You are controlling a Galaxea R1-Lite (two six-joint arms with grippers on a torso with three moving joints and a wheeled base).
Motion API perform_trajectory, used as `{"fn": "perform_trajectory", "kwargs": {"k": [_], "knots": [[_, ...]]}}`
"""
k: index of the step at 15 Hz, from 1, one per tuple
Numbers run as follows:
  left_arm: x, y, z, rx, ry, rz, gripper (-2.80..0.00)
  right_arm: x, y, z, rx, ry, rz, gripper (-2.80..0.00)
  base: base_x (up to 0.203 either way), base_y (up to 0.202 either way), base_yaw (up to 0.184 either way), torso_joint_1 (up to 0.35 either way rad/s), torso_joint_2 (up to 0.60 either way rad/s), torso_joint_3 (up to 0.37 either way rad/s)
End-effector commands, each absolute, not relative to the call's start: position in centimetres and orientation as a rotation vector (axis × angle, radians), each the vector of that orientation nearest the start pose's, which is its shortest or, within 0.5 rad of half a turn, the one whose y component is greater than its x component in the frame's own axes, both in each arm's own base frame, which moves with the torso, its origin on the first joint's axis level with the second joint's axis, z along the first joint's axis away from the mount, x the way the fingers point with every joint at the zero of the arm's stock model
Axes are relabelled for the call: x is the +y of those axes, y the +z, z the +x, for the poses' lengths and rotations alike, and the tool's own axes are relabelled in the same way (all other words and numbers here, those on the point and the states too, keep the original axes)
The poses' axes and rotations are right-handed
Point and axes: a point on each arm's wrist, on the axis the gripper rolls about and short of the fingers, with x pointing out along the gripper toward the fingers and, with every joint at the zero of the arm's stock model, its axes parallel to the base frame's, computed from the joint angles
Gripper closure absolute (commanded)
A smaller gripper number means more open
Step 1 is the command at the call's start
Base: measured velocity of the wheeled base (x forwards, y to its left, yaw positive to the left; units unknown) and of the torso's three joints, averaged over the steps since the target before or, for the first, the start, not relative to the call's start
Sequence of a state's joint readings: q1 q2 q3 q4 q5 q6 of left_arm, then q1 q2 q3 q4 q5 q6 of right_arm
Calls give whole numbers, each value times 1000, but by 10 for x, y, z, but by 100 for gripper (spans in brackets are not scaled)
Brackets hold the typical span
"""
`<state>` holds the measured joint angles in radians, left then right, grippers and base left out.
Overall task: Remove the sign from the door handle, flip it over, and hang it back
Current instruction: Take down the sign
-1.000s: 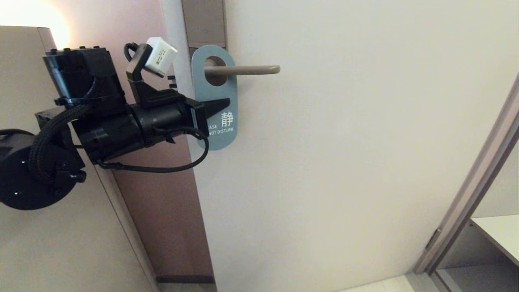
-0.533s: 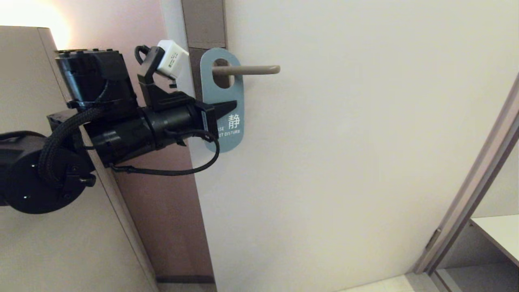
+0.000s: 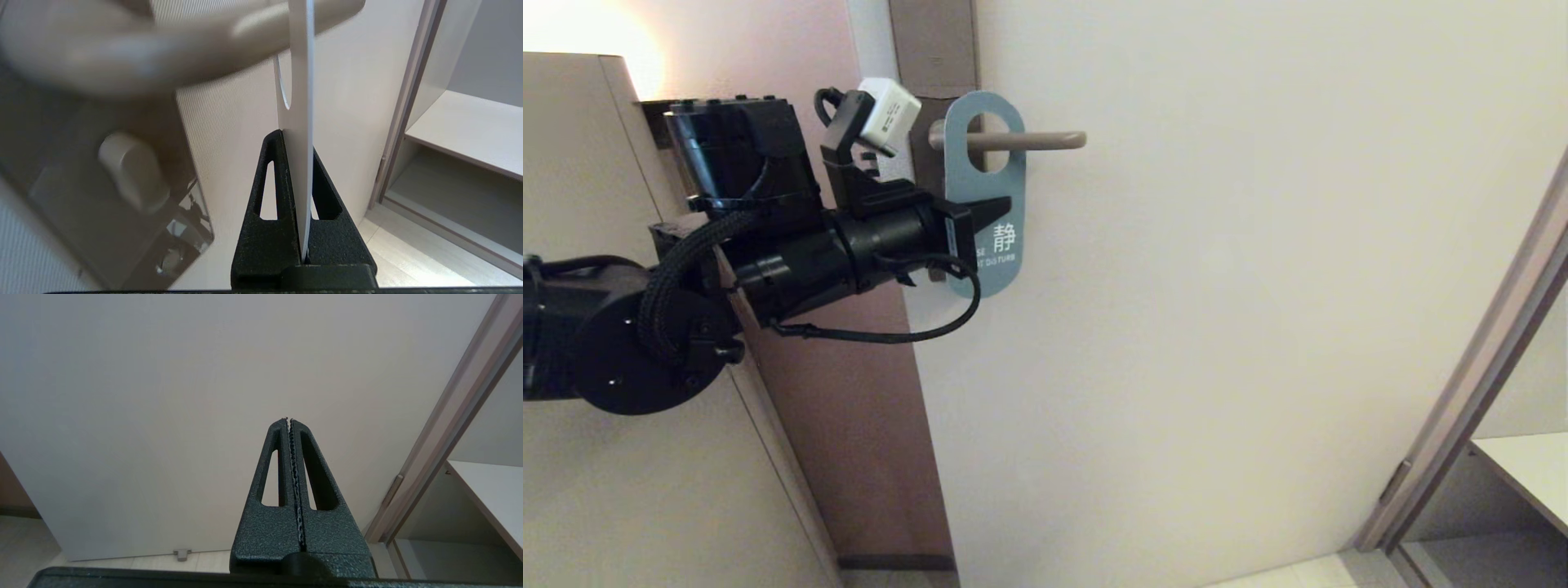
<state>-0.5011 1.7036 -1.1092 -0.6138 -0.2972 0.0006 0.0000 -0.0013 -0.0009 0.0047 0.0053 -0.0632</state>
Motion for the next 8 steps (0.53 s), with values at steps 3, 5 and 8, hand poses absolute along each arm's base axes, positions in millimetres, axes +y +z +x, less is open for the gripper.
{"fn": "perform_trajectory", "kwargs": {"k": [3, 5, 8], "knots": [[-172, 266, 296, -37, -805, -4, 0, 0, 75, -23, 4, 6, -64, 0, 0, 0, 0, 0, 0, 0], [-176, 267, 303, -43, -805, -3, 0, 0, 75, -23, 4, 6, -64, 0, 0, 0, 0, 0, 0, 0], [-180, 264, 308, -38, -810, -3, 0, 0, 75, -23, 4, 6, -64, 0, 0, 0, 0, 0, 0, 0]]}}
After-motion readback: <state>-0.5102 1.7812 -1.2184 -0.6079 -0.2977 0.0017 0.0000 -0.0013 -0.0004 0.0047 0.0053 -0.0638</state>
